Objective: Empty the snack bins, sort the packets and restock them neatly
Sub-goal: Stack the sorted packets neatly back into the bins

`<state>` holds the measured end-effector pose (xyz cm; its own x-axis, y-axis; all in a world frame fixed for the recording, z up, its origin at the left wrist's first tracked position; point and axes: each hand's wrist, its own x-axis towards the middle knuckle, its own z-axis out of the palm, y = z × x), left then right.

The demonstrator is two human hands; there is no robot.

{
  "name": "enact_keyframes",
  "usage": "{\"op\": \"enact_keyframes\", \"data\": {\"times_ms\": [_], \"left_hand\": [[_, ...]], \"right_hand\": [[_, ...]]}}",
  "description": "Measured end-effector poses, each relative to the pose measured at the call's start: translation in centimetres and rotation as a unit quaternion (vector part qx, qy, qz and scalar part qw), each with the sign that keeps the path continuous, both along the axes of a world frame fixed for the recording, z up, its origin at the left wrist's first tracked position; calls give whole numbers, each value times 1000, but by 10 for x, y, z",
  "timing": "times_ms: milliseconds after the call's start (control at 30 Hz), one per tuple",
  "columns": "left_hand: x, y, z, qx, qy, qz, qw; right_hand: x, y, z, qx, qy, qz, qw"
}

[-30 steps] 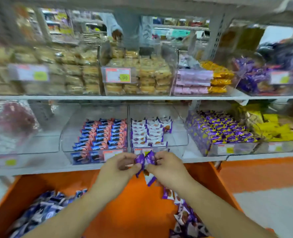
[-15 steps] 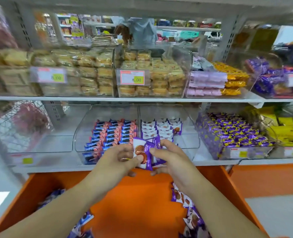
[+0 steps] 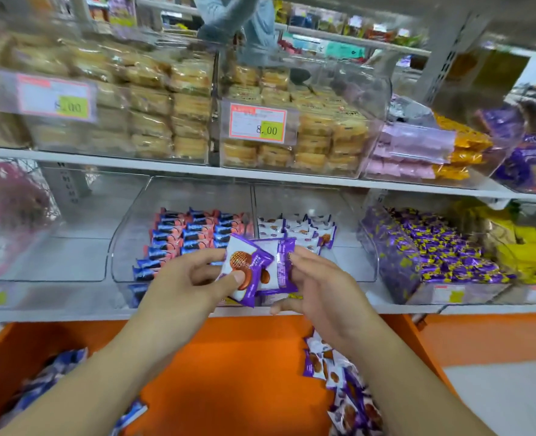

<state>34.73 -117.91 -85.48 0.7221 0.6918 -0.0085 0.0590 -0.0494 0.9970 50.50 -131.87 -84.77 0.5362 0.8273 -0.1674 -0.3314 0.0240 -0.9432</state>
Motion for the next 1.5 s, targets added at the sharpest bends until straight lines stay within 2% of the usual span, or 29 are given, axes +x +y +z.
{"op": "enact_keyframes", "data": {"times_ms": [267, 367, 467, 533, 700, 800, 900, 1067, 1267, 1400, 1500], "left_hand": [[-2, 12, -9, 2, 26, 35, 999], [-4, 17, -14, -4, 32, 44, 999], [-2, 8, -16, -10, 34, 35, 999], [2, 2, -17, -42, 22, 19, 999], [6, -2, -19, -76, 8, 12, 997], [5, -2, -19, -74, 8, 16, 997], [5, -4, -17, -42, 17, 22, 999], [12, -7, -13, 20, 25, 34, 999], [41, -9, -3, 80, 44, -25, 996], [92, -1, 2, 136, 76, -77, 985], [142, 6, 1, 206, 86, -81, 971]], "right_hand": [[0, 2, -15, -30, -5, -38, 999], [-1, 1, -15, -57, -96, -75, 991], [-8, 1, -15, -99, -235, -100, 962], [-13, 2, -17, -103, -282, -104, 948], [-13, 1, -20, -111, -295, -112, 942], [-9, -5, -17, -102, -288, -84, 948], [-2, -10, -15, -90, -282, -62, 953], [16, -20, -12, -89, -289, -93, 949], [52, -37, -3, -92, -301, -144, 938], [96, -49, 4, -131, -335, -209, 909], [126, -65, -5, -142, -347, -281, 884]]}}
